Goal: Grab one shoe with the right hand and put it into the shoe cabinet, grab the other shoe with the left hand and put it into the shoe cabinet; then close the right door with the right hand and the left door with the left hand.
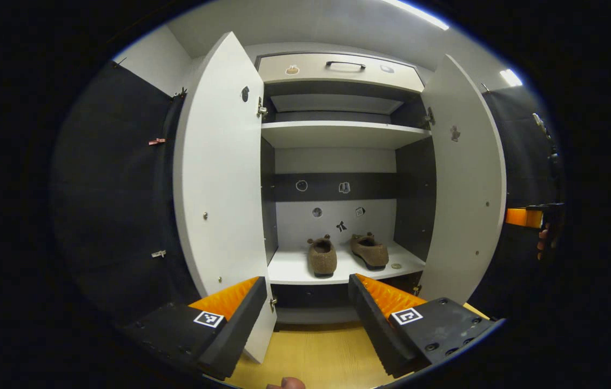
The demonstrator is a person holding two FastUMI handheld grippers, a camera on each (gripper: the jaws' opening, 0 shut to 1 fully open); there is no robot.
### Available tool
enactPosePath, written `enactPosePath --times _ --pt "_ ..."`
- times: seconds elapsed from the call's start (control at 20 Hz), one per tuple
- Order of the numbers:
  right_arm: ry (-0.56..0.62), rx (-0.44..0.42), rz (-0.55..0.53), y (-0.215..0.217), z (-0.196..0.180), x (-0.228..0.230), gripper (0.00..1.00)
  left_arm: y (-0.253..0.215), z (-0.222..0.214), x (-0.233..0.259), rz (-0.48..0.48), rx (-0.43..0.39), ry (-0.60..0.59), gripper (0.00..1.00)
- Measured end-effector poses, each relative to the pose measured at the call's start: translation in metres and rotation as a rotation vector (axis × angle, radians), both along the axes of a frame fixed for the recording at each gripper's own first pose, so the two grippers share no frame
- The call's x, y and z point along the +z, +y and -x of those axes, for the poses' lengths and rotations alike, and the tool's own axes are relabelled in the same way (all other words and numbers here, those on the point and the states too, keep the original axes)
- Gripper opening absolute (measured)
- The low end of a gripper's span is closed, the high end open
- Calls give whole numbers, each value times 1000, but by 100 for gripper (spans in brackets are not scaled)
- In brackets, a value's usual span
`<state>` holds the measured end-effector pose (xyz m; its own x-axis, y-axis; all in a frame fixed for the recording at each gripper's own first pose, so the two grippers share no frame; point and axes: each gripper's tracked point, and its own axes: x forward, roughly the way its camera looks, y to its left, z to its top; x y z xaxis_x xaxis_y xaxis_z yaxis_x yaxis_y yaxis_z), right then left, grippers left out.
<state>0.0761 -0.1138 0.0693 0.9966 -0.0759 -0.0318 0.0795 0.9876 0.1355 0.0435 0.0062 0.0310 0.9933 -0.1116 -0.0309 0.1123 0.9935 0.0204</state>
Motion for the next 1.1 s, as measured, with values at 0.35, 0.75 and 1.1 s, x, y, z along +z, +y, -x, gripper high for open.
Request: enactPosePath --times 0.35,0.75,1.1 --pt "4 86 1 49 -12 -1 97 29 31 -10 -6 28 19 97" --pt "36 206 17 128 -49 -18 97 73 37 -12 7 130 39 97" --pt "29 227 -21 151 -73 -20 97 114 34 -8 6 201 49 97"
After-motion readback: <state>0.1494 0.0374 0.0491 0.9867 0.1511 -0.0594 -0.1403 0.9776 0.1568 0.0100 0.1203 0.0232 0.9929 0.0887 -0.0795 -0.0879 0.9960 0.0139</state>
